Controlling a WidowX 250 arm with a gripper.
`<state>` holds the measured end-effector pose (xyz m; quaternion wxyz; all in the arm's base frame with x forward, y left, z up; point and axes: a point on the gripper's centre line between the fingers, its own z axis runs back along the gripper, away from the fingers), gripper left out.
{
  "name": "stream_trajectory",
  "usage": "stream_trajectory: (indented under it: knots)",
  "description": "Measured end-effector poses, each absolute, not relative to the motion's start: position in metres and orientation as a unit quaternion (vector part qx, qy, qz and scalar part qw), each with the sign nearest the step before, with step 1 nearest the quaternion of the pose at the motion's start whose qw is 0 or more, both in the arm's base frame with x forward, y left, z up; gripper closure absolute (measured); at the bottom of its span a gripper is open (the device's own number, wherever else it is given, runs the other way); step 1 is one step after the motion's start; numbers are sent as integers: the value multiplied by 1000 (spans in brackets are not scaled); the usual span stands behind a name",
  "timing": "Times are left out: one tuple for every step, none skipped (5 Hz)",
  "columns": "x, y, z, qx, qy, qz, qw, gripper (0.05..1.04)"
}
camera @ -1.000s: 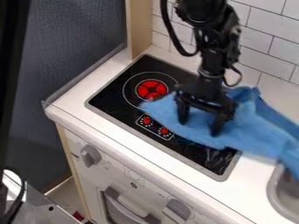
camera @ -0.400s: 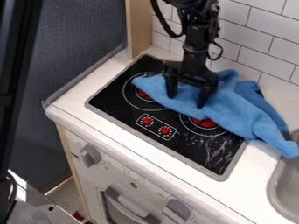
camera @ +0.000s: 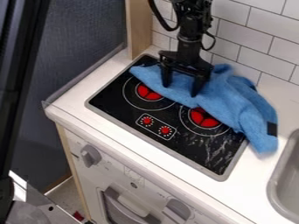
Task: Fold the cloth from the bottom to the top
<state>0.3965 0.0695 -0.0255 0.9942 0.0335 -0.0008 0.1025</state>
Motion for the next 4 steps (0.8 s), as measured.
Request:
stream_trajectory:
  knots:
    - [381, 90, -23, 50, 8, 112, 992, 83]
    - [364, 107, -20, 56, 15, 122, 991, 84]
    - [360, 107, -10, 55, 2, 129, 990, 84]
    - [366, 101, 11, 47, -40, 137, 989, 84]
